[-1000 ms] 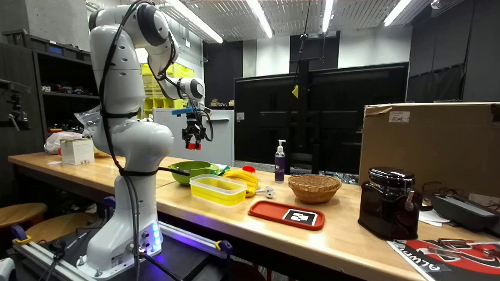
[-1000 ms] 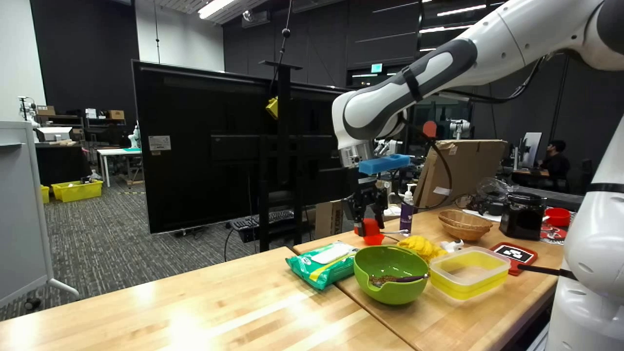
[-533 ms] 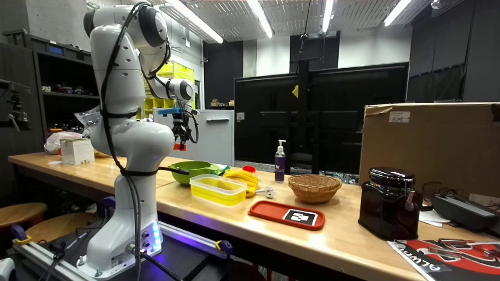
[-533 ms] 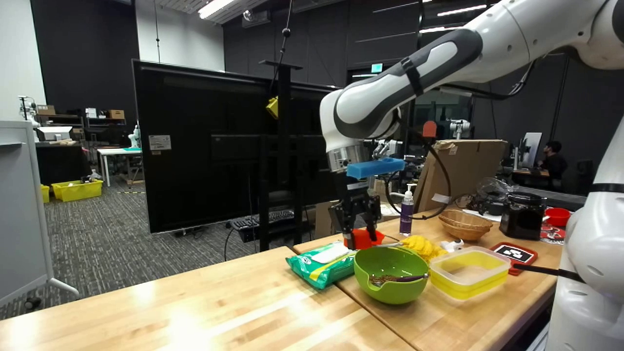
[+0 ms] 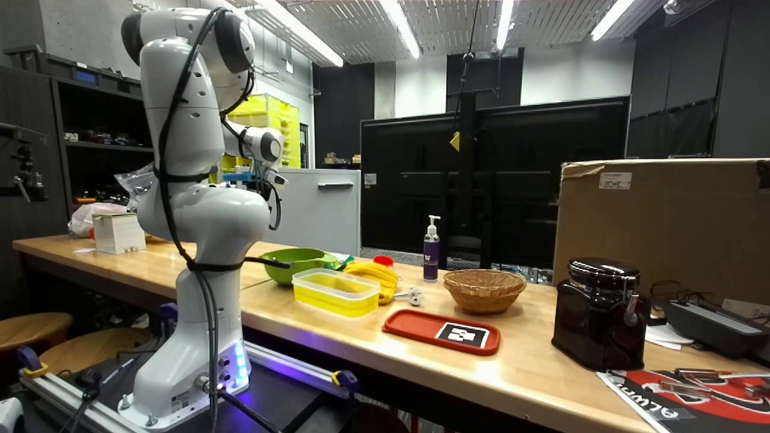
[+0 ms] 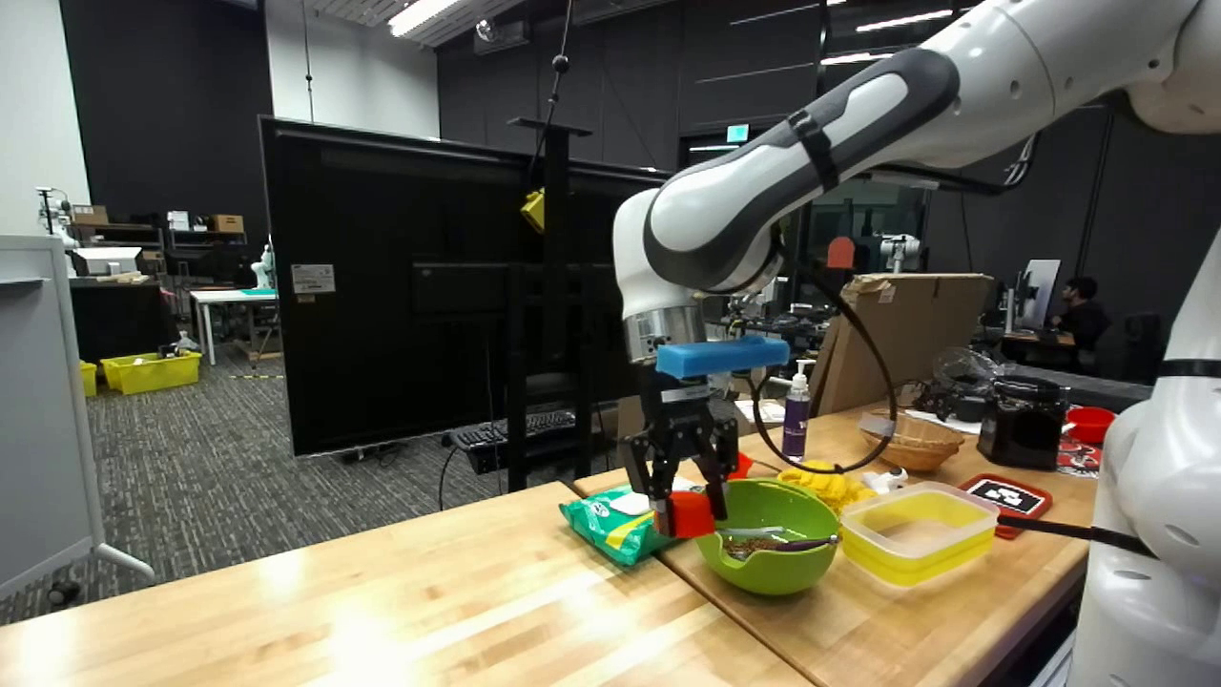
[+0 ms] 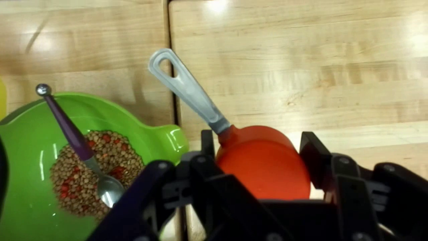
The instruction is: Remove the small orange pot from the green bowl and put it on the table
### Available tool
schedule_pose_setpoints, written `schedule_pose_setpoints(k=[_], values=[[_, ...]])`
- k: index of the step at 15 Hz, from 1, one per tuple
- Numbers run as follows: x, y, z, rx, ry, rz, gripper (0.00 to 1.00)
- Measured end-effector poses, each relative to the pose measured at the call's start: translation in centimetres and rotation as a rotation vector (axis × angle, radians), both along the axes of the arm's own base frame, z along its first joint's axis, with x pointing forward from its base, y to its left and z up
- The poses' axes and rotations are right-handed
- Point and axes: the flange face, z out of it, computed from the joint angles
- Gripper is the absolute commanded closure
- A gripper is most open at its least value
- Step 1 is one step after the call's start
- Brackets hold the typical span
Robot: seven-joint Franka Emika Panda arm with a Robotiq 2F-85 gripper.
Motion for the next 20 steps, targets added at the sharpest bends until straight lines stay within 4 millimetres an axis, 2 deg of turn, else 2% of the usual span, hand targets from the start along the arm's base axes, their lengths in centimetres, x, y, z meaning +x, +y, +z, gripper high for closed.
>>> schedule_pose_setpoints(k=[7,20], values=[[-1.7,1.1,-3.3,0.005,-0.021,-0.019,0.62],[-2.5,2.3,-10.9,-0.033,0.080,-0.033,0.62]])
